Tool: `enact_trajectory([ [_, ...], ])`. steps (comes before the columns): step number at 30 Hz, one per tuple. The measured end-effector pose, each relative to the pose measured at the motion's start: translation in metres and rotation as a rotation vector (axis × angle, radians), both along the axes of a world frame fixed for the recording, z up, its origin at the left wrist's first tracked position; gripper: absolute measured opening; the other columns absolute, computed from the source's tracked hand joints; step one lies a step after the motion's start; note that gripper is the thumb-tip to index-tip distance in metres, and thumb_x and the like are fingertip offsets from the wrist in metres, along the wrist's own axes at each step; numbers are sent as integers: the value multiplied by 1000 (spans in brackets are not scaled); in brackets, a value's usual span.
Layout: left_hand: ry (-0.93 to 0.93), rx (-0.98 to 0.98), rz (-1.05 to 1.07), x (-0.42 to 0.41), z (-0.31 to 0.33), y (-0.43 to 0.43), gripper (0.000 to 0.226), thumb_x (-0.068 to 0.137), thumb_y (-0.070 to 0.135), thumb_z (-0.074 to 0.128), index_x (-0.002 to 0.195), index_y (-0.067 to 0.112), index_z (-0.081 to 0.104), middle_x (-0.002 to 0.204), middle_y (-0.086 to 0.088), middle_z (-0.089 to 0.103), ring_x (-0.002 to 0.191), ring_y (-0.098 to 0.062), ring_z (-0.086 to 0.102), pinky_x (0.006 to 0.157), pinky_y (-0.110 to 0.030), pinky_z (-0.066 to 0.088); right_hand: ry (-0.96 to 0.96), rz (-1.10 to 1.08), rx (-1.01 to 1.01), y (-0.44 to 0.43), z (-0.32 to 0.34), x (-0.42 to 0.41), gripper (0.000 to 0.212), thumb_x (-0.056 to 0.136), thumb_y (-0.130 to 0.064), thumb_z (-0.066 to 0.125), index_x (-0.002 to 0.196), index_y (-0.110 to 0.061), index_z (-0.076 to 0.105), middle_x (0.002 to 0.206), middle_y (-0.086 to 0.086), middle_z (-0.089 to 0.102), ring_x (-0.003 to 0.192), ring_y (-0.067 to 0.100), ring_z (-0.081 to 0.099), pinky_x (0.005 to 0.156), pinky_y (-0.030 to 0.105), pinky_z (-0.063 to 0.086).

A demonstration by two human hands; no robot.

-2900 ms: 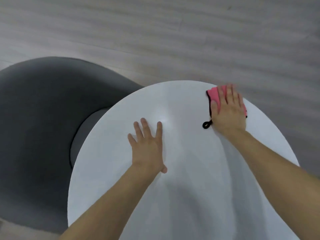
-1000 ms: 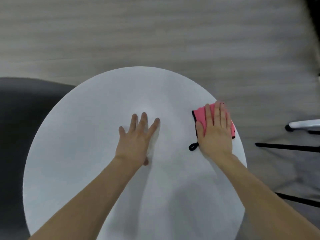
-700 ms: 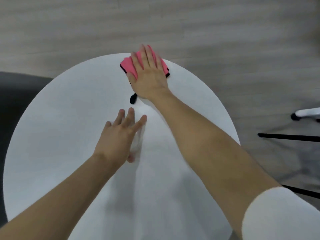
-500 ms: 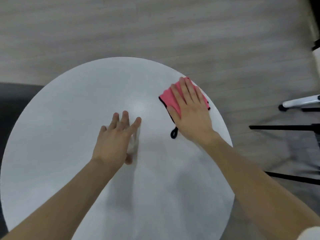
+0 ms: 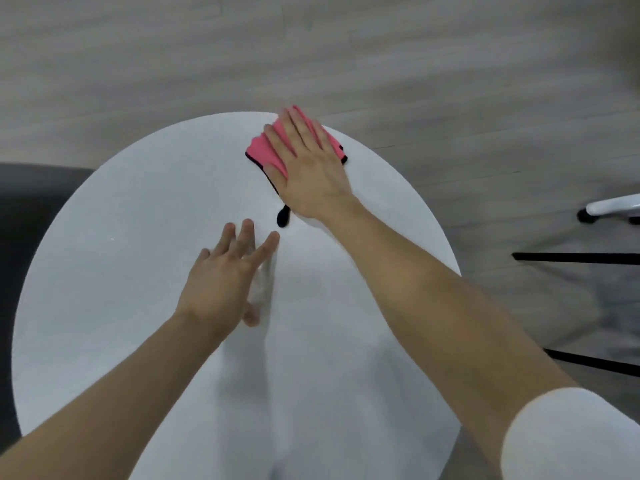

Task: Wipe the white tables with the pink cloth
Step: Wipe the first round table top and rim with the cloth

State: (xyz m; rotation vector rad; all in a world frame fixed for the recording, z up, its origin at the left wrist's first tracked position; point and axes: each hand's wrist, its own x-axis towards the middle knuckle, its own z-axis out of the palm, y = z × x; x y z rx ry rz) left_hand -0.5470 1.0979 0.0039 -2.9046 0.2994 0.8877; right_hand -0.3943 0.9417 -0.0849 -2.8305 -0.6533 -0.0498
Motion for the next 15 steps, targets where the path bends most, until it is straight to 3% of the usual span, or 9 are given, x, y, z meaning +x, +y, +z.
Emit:
enact_trajectory([
  [3, 7, 3, 15, -2, -2, 0, 149, 70, 37, 101, 171, 40, -7, 180, -5, -7, 168, -32, -3, 123, -49, 40, 18, -131, 33, -81, 4, -74, 62, 117, -47, 29, 170, -14, 30, 179, 15, 18, 168, 29, 9, 134, 51, 15],
  [8, -3, 4, 18, -2, -7, 2, 154, 63, 45, 103, 171, 40, -7, 179, -6, -6, 168, -35, 0, 122, -51, 40, 148, -235, -129, -158, 18, -181, 68, 117, -48, 25, 173, -11, 12, 180, 18, -1, 168, 32, -3, 134, 56, 13],
  [15, -42, -32, 32, -1, -1, -2, 150, 57, 32, 108, 172, 38, 10, 177, -4, 7, 165, -32, 9, 111, -52, 49, 64, -157, -20, -62, 3, -29, 66, 114, -49, 29, 171, -16, 28, 179, 17, 17, 167, 32, 10, 134, 54, 10],
])
